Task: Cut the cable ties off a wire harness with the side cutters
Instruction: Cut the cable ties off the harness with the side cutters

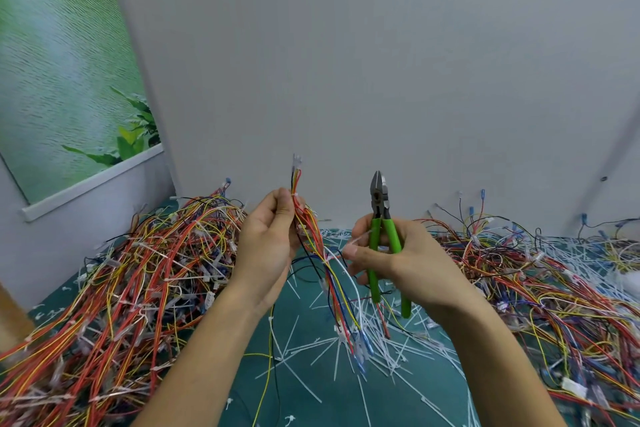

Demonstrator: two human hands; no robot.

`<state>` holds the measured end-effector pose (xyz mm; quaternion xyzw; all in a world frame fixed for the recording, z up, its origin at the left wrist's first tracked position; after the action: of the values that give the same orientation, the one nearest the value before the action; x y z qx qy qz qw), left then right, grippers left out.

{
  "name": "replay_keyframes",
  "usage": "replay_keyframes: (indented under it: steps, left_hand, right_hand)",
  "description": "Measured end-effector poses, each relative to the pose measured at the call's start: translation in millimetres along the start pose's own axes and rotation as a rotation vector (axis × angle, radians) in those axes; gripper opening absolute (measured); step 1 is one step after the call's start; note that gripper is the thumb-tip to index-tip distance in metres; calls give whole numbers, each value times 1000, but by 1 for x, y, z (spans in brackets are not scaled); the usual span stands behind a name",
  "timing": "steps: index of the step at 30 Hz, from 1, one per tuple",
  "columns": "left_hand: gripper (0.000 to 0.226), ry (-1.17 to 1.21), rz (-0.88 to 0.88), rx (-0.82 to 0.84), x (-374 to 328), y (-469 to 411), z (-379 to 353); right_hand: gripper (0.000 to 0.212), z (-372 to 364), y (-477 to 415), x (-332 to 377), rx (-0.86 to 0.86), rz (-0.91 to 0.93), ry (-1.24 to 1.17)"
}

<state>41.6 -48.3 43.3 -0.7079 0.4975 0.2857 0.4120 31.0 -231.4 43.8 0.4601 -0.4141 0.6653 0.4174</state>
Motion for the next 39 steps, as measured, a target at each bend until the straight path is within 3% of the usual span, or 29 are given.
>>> replay_keyframes:
  steps: [19, 24, 28, 30, 33, 36, 39]
  left_hand:
    - [25, -106, -38, 11, 3, 3, -5]
    - [15, -314, -124, -16, -4, 4, -1]
    - [28, -689, -196, -68, -10, 7, 3]
    - [40, -712, -77, 75, -1, 11, -5]
    - [34, -663, 184, 306, 21, 24, -24]
    - [23, -574, 256, 274, 36, 28, -30]
    - [20, -224, 433, 181, 49, 33, -32]
  right_hand:
    - [11, 11, -5, -7, -118, -31, -41]
    - [15, 21, -5, -6, -273, 8, -62]
    - [15, 27, -3, -2, -348, 56, -78]
    - [13, 28, -2, -1, -364, 74, -61]
    - [13, 27, -2, -1, -364, 83, -71]
    - [14, 27, 0, 1, -333, 61, -90]
    - [17, 29, -1, 0, -298, 19, -144]
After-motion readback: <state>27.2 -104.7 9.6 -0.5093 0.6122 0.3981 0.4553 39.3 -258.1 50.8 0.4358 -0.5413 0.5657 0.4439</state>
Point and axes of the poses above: each hand's wrist, its own y-axis away from the middle knuckle, its own z-axis out of the back of the hand, x = y × z, the point moved 6 cm from there along -y, towards the middle knuckle, and after that the axes turned 5 degrees about y, right-handed, at the moved point
